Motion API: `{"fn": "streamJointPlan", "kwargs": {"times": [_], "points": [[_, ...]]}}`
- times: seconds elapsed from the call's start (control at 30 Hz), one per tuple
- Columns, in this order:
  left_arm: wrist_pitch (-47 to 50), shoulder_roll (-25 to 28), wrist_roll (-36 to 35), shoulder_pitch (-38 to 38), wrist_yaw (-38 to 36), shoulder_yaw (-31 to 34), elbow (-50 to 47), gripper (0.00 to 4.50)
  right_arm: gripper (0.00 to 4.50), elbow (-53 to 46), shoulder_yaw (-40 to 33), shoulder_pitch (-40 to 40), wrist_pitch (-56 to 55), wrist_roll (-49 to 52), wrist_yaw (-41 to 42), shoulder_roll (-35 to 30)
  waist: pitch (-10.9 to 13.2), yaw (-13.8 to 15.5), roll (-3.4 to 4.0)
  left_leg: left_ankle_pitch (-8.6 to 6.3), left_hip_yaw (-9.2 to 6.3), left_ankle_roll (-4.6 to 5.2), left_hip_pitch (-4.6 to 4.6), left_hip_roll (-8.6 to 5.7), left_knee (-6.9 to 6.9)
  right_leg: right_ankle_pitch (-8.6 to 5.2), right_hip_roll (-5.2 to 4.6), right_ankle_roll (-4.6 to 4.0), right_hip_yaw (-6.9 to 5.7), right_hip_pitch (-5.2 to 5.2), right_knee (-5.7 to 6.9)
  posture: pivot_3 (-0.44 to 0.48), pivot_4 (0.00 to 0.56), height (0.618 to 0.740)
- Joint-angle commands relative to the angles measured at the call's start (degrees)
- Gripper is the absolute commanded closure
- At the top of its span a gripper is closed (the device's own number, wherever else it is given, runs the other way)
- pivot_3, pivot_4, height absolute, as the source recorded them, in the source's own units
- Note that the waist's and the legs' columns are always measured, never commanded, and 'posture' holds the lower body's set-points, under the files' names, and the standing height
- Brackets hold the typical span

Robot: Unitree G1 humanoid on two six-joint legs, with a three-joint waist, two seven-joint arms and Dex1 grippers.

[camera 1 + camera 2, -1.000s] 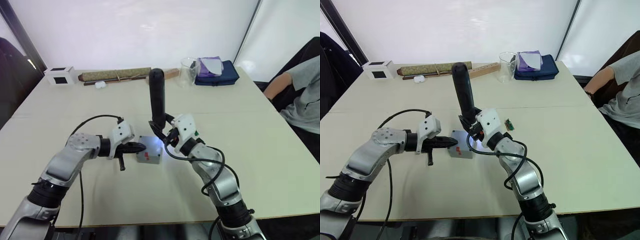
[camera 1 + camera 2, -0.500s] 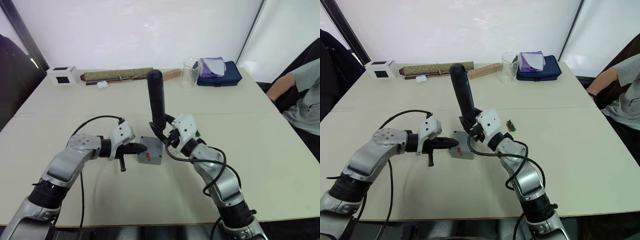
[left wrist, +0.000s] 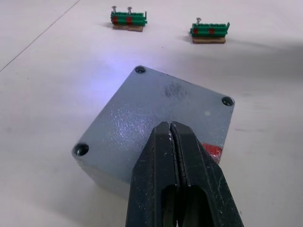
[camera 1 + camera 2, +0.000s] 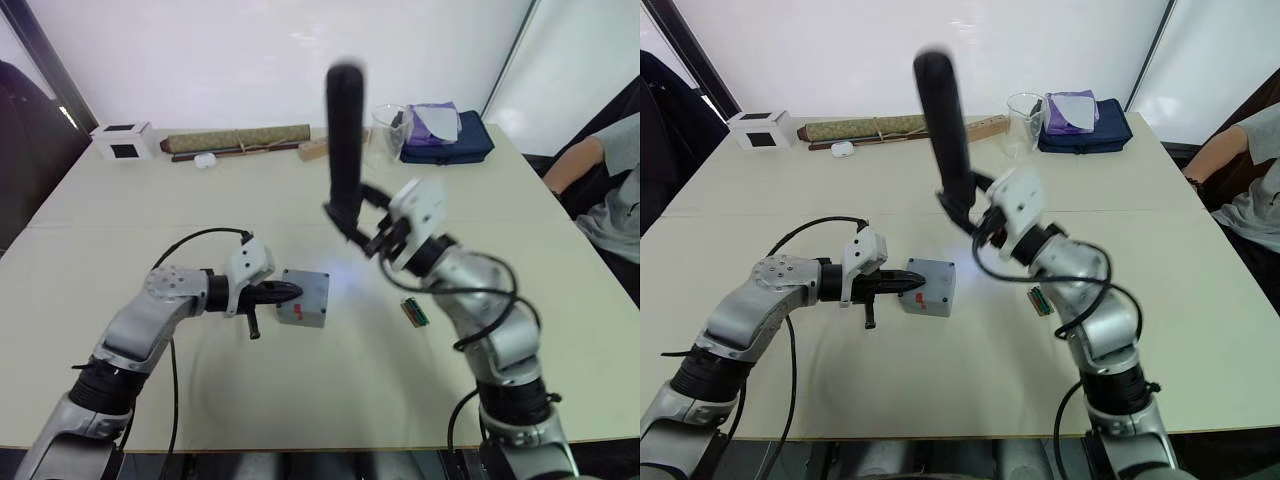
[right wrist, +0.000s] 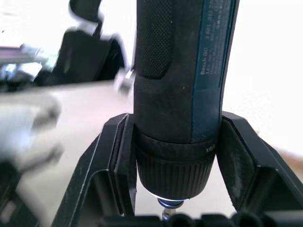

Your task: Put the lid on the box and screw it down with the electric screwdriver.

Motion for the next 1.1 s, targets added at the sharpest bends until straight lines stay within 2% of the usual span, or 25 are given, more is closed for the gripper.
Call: {"fn": "streamJointPlan", "kwargs": {"times": [0.03,0.13,0.2,0.3,0.37,0.4,0.43,0.47,0.5,0.57,0.7,1.1], "points": [[0.1,-0.5,1.7,1.0,0.4,-1.5,3.6,4.50,2.32,-5.2,-7.1,-6.1,9.3,10.2,-3.2,-0.8,0.0,0.0,0.03,0.00,0.00,0.00,-0.01,0.00,-0.01,0.00,0.02,0.00,-0.01,-0.02,0.01,0.000,0.150,0.740],[1.3,-1.3,-0.9,-0.2,0.1,0.9,3.4,4.50,2.32,-4.2,-16.1,-10.4,21.8,20.6,-6.4,-5.2,0.1,0.1,0.04,0.00,-0.01,0.00,-0.08,0.06,0.03,-0.06,-0.01,-0.18,-0.02,-0.06,0.01,0.000,0.150,0.740],[2.4,-1.4,-2.2,-0.7,0.0,1.8,3.0,4.50,2.32,-3.5,-19.1,-11.8,27.7,25.7,-7.7,-7.8,0.1,0.1,0.02,0.00,-0.04,0.00,-0.26,0.05,0.13,-0.05,-0.09,-0.22,-0.04,-0.16,0.00,0.000,0.150,0.740],[4.7,-0.6,-5.7,-2.4,-1.5,3.6,0.3,4.50,2.32,1.1,-26.1,-15.0,41.5,35.6,-9.0,-15.8,0.3,0.0,0.08,0.00,0.02,0.00,-0.50,0.03,0.13,-0.02,-0.14,-0.23,-0.01,-0.41,-0.03,0.000,0.150,0.740],[9.5,0.9,-11.4,-5.4,-3.4,6.6,-4.2,4.50,2.32,9.4,-32.0,-18.7,56.0,39.4,-7.2,-25.2,0.8,0.0,0.12,0.01,0.03,0.01,-0.63,0.02,0.10,-0.01,-0.13,-0.21,0.00,-0.56,-0.02,0.000,0.150,0.740],[11.6,2.1,-14.5,-6.5,-4.8,7.9,-6.8,4.50,2.32,13.1,-31.3,-18.0,60.5,39.7,-4.4,-33.2,1.3,0.3,0.19,0.01,0.05,0.01,-0.75,0.02,0.15,0.01,-0.12,-0.18,0.00,-0.67,0.03,0.000,0.150,0.740],[13.1,2.9,-16.5,-7.1,-5.6,8.6,-8.4,4.50,2.32,15.7,-30.0,-17.2,62.6,40.3,-2.8,-38.7,1.4,0.4,0.20,0.01,0.07,0.02,-1.10,0.00,0.29,0.05,-0.11,-0.14,-0.09,-0.83,0.03,0.000,0.150,0.740],[13.9,3.8,-17.8,-7.3,-6.6,8.7,-10.3,4.50,2.32,21.9,-25.5,-13.7,63.2,46.6,1.4,-48.4,1.4,0.8,0.16,0.02,-0.01,0.02,-1.36,-0.03,0.32,0.05,-0.12,-0.14,-0.20,-1.03,0.02,0.000,0.150,0.740],[14.6,4.3,-18.7,-7.5,-6.8,8.5,-11.7,4.50,2.32,26.4,-22.0,-11.2,63.2,51.3,4.6,-55.2,1.5,1.3,0.32,0.03,0.04,0.02,-1.71,0.01,0.40,0.12,-0.09,-0.04,-0.22,-1.38,0.03,0.000,0.150,0.740],[15.3,4.5,-19.2,-7.6,-6.0,7.7,-13.8,4.50,2.32,28.4,-18.6,-6.2,63.2,51.6,8.9,-62.6,1.5,1.3,0.34,-0.13,0.21,0.28,-1.84,-0.11,0.40,0.16,-0.12,0.09,-0.20,-1.50,-0.06,0.000,0.150,0.740],[15.3,5.0,-18.8,-6.2,-5.2,6.4,-16.1,4.50,2.32,30.0,-14.9,-2.2,63.2,49.2,8.2,-64.4,1.6,-0.8,0.40,-0.49,0.50,0.91,-1.83,-0.07,0.59,0.11,0.03,0.18,0.03,-1.56,-0.09,0.000,0.150,0.740],[14.0,4.8,-16.1,-3.4,-2.1,4.7,-16.2,4.50,2.32,25.0,-15.2,8.7,60.8,36.8,1.3,-55.8,1.7,0.1,0.46,-0.42,0.47,0.79,-1.86,-0.06,1.25,0.30,0.15,0.34,0.15,-1.40,0.10,0.000,0.150,0.740]]}}
